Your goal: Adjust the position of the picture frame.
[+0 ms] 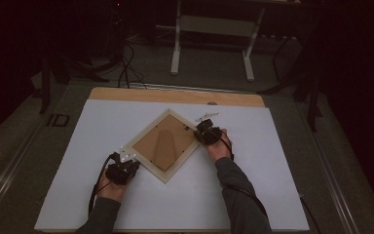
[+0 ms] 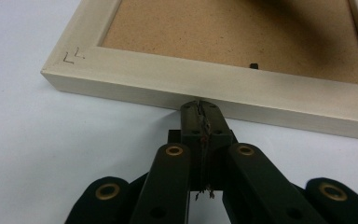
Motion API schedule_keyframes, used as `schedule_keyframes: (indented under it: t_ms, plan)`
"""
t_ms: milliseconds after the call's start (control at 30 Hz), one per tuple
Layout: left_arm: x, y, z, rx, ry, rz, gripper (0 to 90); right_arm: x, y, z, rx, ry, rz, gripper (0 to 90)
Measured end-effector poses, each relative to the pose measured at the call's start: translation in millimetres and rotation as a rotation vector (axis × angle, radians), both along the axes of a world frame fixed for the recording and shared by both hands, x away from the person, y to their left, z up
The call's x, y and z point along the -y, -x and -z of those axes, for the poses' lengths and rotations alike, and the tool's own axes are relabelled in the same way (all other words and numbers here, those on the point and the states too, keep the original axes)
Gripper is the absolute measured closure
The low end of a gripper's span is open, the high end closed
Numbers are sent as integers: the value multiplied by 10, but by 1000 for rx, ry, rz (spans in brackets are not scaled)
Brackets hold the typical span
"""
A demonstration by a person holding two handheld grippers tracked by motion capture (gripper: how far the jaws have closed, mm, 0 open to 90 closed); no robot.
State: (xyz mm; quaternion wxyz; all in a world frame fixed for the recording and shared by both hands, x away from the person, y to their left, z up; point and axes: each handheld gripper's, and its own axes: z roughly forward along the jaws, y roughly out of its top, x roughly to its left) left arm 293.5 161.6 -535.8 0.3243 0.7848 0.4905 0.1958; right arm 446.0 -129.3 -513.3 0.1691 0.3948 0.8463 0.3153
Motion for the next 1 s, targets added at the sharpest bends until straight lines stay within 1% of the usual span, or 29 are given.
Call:
schedule_keyframes:
  t_ms: [67,133,333,400,567,633,700,767,800,900,933,967,1000]
  plan:
    - [8,-3,1,-2,6,0,900,0,-3,-14,0,27,-5,900]
    - [39,4,-2,-1,-5,7,900,-6,7,-23,-2,46,-5,900]
    - [113,28,-4,3,-12,30,900,14,18,-32,-12,51,8,900]
    - [134,34,-4,0,-8,42,900,23,27,-36,-16,53,14,900]
    - [187,57,-3,-14,30,75,900,77,90,-38,-22,50,36,900]
    - [219,79,-6,-17,27,100,899,103,121,-40,-23,53,37,900]
    - [246,108,-14,-18,37,124,897,129,142,-42,-27,51,38,900]
    - [259,138,-25,-16,53,139,897,148,152,-45,-28,55,34,900]
    - [259,138,-25,-16,53,139,898,148,152,-45,-28,55,34,900]
    - [260,189,-56,-5,91,166,900,177,167,-45,-32,49,28,900]
    - [260,189,-56,-5,91,166,900,181,169,-44,-32,47,28,900]
    - [272,217,-66,-3,108,180,900,187,174,-44,-32,45,29,900]
    - [282,240,-70,-3,115,186,900,191,177,-44,-33,45,29,900]
